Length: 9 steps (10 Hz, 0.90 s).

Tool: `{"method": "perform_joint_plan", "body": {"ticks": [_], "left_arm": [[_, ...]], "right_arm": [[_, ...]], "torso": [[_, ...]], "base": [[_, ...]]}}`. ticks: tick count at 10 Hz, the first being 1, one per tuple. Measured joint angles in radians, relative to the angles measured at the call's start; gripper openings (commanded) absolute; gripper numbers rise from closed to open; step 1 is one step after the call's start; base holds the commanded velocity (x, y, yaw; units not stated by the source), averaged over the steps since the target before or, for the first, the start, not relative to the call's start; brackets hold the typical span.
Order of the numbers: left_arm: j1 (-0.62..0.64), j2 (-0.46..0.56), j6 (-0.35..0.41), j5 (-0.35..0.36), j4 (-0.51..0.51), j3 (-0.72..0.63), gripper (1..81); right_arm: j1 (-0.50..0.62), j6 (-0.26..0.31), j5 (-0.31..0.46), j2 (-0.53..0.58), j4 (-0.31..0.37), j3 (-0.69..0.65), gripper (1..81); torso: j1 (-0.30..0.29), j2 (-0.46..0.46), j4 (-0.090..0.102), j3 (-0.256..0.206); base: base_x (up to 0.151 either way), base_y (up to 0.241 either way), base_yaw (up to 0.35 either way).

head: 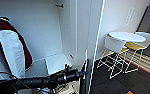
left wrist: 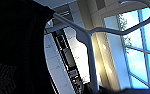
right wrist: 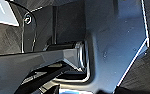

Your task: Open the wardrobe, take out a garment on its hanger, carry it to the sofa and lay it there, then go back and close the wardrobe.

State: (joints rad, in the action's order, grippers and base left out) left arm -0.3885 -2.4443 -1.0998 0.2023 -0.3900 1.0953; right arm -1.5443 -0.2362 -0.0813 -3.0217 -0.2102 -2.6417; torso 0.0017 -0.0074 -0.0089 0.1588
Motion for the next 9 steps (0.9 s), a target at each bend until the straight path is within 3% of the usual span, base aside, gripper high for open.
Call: {"method": "perform_joint_plan", "body": {"ticks": [6,9], "left_arm": [[-0.015,0.003,0.000,-0.001,-0.026,0.000,1.0],[-0.014,0.010,0.000,0.000,-0.035,-0.011,1.0]], "right_arm": [[0.001,0.000,-0.003,0.004,0.000,-0.002,81.1],[-0.026,0.003,0.004,0.072,-0.003,0.062,81.1]], "torso": [[0.000,0.000,0.000,0.000],[0.000,0.000,0.000,0.000]], "base": [[0.000,0.000,-0.230],[0.000,0.000,-0.232]]}}
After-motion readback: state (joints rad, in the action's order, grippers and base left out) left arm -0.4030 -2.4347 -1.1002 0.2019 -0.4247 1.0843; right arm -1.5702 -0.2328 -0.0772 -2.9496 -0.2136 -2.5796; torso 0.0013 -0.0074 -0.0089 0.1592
